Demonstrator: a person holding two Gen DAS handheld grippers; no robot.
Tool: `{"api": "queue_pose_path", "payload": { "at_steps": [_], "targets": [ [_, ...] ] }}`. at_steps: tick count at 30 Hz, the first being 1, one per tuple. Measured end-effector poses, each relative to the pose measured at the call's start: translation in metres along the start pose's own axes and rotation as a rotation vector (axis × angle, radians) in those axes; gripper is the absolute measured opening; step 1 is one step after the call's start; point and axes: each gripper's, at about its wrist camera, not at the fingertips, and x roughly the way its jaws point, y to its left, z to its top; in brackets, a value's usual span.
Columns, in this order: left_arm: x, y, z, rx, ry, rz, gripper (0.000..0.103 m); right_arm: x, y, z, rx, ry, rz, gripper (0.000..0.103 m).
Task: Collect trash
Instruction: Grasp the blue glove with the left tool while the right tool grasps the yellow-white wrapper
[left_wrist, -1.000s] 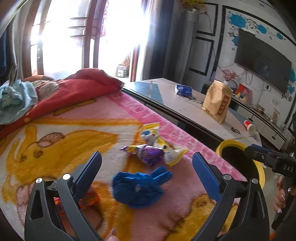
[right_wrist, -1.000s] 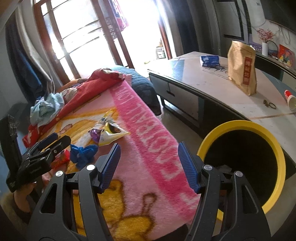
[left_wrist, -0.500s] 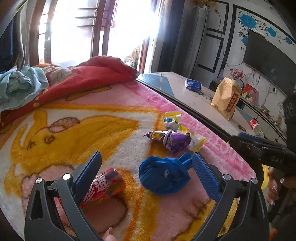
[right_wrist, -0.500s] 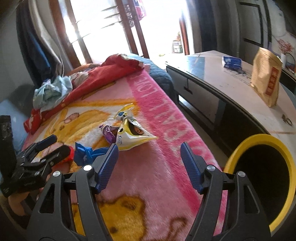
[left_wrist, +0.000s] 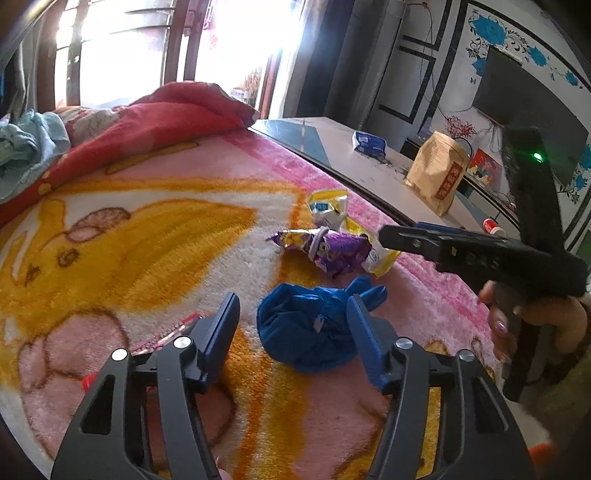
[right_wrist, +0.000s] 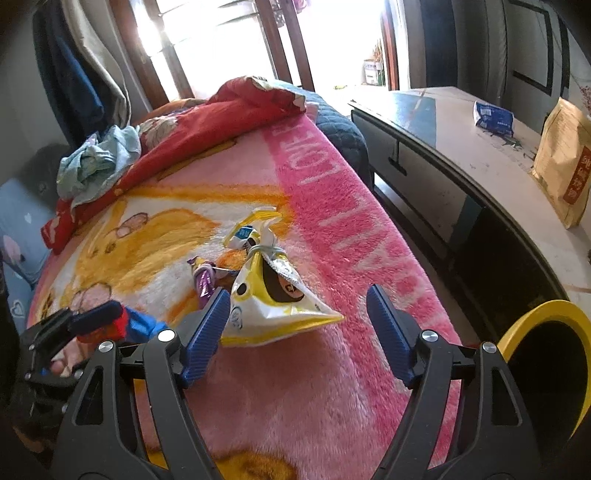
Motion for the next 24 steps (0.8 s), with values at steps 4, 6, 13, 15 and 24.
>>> {"api": "queue_pose_path", "payload": {
  "at_steps": [4,6,13,15,24],
  "targets": [
    [0.005,-0.002,-0.001,0.004,0.018,-0.008,0.055,0.01,-0.001,0.002,0.011,0.026,0.018,0.068],
    [0.009,-0.004,-0.001,0.008,0.029,-0.012,0.055,0.015,-0.001,0.002,0.01,0.04,0.029,0.068],
    [0.017,-0.008,-0.005,0.015,0.058,-0.021,0.047,0.028,-0.005,-0.006,0.039,0.081,0.065,0.063],
    [0.019,-0.008,-0.006,0.014,0.061,-0.023,0.044,0.027,-0.005,-0.009,0.039,0.072,0.066,0.052],
    [0.022,-0.006,-0.01,-0.007,0.071,-0.039,0.027,0.012,-0.017,-0.02,0.123,0.04,0.133,0.021]
  ]
}}
